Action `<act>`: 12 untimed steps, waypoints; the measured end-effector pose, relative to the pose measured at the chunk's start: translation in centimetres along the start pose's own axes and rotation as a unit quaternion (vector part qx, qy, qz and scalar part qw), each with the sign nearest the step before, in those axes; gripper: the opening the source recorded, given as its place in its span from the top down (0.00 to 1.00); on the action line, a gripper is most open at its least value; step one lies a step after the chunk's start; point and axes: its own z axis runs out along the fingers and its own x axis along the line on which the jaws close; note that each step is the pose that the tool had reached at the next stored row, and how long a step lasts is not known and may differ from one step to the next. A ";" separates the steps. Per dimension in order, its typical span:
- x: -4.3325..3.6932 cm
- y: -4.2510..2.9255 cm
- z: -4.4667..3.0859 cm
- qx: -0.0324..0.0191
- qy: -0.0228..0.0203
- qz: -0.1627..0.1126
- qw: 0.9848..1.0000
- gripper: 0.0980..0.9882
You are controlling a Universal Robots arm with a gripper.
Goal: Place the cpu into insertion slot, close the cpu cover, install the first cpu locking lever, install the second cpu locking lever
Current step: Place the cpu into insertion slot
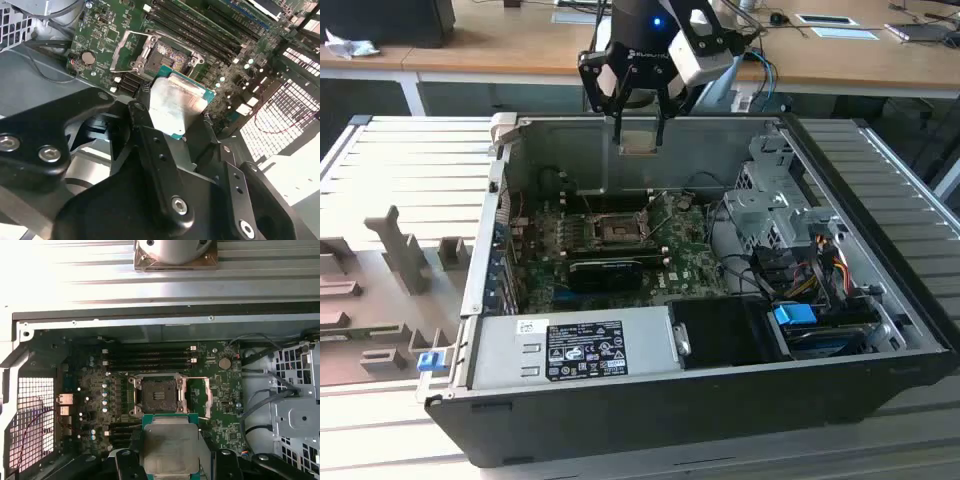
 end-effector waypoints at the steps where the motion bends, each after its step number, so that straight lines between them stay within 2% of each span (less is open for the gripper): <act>1: 0.00 0.00 0.00 0.000 0.000 0.002 1.000 0.52; 6: 0.00 0.00 0.00 -0.001 -0.004 0.040 0.999 0.52; 9: 0.00 0.00 0.00 -0.001 -0.005 0.061 0.998 0.52; 12: 0.00 0.00 0.02 -0.001 -0.006 0.067 0.998 0.52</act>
